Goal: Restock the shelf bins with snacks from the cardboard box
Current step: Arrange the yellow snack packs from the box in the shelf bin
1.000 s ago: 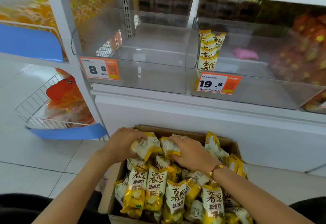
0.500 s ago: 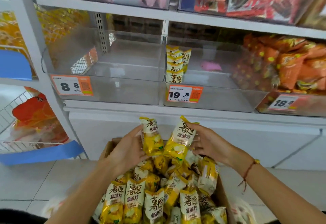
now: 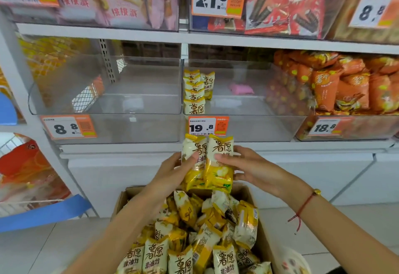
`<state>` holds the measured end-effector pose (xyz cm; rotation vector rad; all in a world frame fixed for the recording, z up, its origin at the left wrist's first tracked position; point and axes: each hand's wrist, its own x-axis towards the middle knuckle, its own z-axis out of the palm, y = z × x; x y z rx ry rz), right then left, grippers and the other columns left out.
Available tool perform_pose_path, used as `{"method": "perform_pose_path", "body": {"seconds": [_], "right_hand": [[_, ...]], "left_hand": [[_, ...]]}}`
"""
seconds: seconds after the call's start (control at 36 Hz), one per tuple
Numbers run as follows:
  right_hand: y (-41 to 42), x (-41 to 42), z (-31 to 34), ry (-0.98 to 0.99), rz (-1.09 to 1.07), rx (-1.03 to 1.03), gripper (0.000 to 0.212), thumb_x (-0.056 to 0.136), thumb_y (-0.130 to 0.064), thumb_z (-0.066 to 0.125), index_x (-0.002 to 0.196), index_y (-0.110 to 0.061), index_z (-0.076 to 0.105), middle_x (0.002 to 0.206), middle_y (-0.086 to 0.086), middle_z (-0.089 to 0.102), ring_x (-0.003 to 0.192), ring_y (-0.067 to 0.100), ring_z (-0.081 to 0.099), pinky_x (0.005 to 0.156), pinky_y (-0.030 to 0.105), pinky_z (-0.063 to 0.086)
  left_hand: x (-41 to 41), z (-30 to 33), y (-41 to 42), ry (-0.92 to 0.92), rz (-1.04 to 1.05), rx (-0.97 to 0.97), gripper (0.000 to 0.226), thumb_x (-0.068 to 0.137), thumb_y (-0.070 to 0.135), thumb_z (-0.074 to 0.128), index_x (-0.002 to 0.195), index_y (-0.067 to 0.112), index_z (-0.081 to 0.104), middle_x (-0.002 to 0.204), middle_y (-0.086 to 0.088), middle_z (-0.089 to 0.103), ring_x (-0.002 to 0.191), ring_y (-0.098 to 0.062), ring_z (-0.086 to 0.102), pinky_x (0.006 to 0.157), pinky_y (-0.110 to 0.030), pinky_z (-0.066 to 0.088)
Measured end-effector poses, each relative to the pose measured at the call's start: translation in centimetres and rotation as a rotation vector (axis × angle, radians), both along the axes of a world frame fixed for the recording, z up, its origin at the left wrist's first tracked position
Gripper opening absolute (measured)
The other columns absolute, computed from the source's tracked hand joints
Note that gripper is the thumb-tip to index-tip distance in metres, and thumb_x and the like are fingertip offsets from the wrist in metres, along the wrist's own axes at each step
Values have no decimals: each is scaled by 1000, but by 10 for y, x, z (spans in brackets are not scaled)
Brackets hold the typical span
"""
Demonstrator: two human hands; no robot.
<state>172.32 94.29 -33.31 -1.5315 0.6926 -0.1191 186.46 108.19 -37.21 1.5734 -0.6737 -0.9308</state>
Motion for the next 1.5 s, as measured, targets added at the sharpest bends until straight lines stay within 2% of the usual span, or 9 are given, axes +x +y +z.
{"method": "perform_pose_path", "body": {"seconds": [0.25,0.39,0.72,0.81,0.94,1.08,1.25,1.39,1.5], "right_hand": [[-15,-7,37,-268,-38,-156,56,70,-32,71,123,-24,56,108,-2,73,99,16,69,84,27,53],[-38,-4,72,-360,-59,-227,51,76,-29,68,124,-28,52,107,1,73,96,20,70,84,30,57],[-146,37,77,-278,-221,-443,35,83,-16,71,113,-9,56,108,6,70,90,11,69,72,22,58],[-178,56,65,-186,-202,-504,40,80,-21,75,115,-8,61,112,5,69,103,17,66,87,30,56],[-212,77,47,-34,-111,-498,34,78,-25,78,110,-18,68,108,-1,71,93,10,66,72,12,53],[-233,97,28,29,-52,-372,33,80,-17,76,108,-25,61,112,-4,69,96,8,64,79,24,52],[-242,117,20,34,6,-214,46,78,-13,77,118,-20,57,115,-3,69,109,12,63,86,36,54],[-239,132,28,170,72,-333,54,77,-26,79,126,-28,55,122,-7,64,117,11,55,98,37,46],[-235,144,31,166,17,-361,57,77,-23,79,129,-25,55,120,1,66,109,15,62,78,25,52]], "left_hand": [[11,50,-25,-183,27,-169,36,84,34,66,117,27,53,117,4,64,105,-9,63,91,-27,52],[17,95,-60,-300,-20,-245,23,86,33,66,105,28,54,102,12,65,94,-3,63,72,-13,53],[82,131,-183,-839,-166,-31,17,84,40,67,86,26,58,79,19,58,68,7,56,58,-6,40],[103,119,-211,-974,-160,79,35,82,51,67,101,23,63,90,11,61,84,-8,56,72,-23,43],[126,94,-245,-1060,-148,187,67,74,60,71,126,22,55,109,-5,66,108,-26,60,92,-41,49],[135,90,-259,-1367,-128,365,43,85,55,62,110,19,59,112,-1,66,107,-25,59,87,-33,46],[138,99,-269,-1656,-164,568,59,91,60,47,136,22,48,126,-10,58,122,-28,48,96,-34,34],[150,106,-269,-1635,-201,627,60,91,57,50,139,22,47,137,-6,52,127,-26,45,99,-32,35],[158,106,-267,-1592,-223,612,60,87,60,54,137,28,50,139,-1,52,127,-23,44,102,-33,35]]}}
